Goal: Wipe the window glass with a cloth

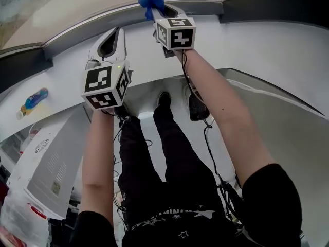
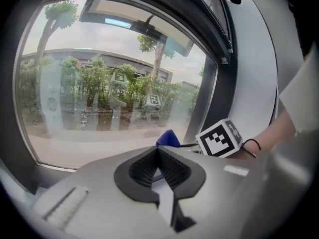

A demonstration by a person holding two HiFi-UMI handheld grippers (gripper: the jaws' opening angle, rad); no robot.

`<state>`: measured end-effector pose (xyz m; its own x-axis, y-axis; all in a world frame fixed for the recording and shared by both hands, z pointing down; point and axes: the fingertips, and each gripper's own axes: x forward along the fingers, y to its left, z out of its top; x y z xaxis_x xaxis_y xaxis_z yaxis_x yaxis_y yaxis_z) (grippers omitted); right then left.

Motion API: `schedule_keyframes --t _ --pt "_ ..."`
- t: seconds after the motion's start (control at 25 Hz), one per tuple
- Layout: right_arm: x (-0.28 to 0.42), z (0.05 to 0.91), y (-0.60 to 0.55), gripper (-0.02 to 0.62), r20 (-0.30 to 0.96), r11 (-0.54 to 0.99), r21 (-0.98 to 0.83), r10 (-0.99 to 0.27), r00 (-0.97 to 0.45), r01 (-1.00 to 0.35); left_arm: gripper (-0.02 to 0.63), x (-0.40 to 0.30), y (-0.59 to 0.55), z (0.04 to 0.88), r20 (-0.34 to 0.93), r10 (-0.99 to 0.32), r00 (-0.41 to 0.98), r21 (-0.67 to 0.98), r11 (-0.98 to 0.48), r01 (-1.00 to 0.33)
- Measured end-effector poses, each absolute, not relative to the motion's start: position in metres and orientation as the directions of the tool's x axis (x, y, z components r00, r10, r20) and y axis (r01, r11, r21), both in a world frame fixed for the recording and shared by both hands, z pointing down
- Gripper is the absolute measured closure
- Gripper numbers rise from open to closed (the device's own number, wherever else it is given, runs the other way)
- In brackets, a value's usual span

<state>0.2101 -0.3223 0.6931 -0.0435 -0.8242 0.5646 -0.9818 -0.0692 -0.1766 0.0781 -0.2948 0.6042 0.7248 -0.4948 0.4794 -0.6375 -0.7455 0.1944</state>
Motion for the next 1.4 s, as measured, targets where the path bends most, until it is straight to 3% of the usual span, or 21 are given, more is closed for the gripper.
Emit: schedule_keyframes --t 0.36,0.6,1.12,1.4 --pt "0.368 0.689 -0.249 0.518 0.590 -0.230 -0.114 -0.799 0.121 -0.966 0.597 0.196 -0.245 0.601 0.474 -0.419 0.774 0.208 -0.801 -0.561" --pt "0.415 0.683 -0.204 0.518 0.596 -0.332 -0.132 -0.780 0.193 -0.934 0.597 0.235 -0.208 0.595 0.472 -0.375 0.798 0.210 -0.831 -0.515" --pt "0.370 0.655 -0.141 0.518 0.545 -0.436 -0.348 -0.815 0.200 -0.830 0.597 0.181 -0.174 0.575 0.491 -0.447 0.748 0.218 -0.768 -0.602" --pt "0.320 0.629 -0.099 0.518 0.530 -0.359 -0.323 -0.835 0.146 -0.876 0.597 0.140 -0.125 0.550 0.489 -0.463 0.739 0.226 -0.751 -0.621"
